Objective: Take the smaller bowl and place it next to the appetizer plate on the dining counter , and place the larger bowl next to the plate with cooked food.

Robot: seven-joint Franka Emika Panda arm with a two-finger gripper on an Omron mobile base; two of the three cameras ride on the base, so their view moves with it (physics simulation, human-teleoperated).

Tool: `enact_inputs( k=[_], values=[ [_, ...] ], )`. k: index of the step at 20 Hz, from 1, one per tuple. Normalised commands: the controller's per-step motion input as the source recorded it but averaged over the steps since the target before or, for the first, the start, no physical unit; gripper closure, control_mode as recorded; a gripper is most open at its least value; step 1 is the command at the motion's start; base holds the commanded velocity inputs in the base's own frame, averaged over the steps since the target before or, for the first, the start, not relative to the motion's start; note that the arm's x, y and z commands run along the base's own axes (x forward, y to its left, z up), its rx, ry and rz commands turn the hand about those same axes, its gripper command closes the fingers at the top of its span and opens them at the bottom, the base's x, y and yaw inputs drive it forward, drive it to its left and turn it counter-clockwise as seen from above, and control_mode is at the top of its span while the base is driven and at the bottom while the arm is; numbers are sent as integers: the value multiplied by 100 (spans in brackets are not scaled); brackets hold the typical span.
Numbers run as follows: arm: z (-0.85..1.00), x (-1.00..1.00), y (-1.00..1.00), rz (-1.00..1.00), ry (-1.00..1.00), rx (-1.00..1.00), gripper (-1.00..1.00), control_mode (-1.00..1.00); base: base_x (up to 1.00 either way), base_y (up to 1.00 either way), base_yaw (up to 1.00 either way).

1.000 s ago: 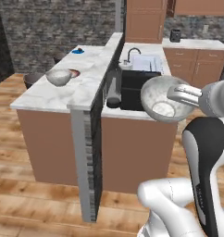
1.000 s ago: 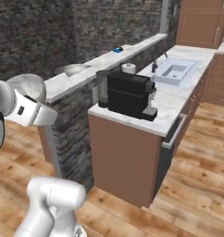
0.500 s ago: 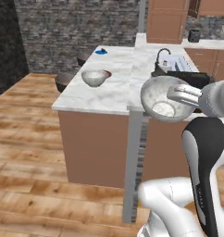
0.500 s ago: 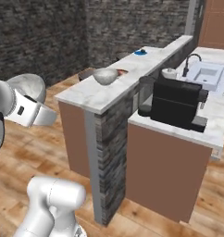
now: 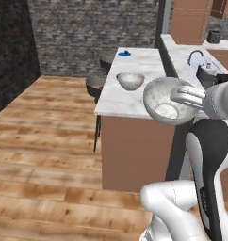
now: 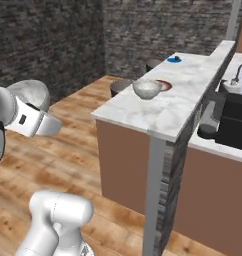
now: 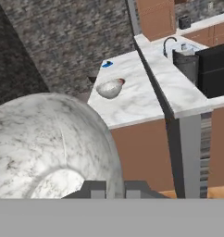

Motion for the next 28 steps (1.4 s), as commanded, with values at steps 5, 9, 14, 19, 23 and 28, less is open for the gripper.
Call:
enact_inputs(
  k=[5,9,14,19,23,28],
  values=[
    [0,0,0,0,0,0,100,100,68,100,-22],
    [0,0,0,0,0,0,100,100,56,100,-32],
    [0,0,0,0,0,0,100,100,33,98,-49],
    [0,0,0,0,0,0,100,100,22,93,-58],
    [0,0,0,0,0,0,100,100,25,98,-60],
    [0,0,0,0,0,0,100,100,49,100,-58]
  ],
)
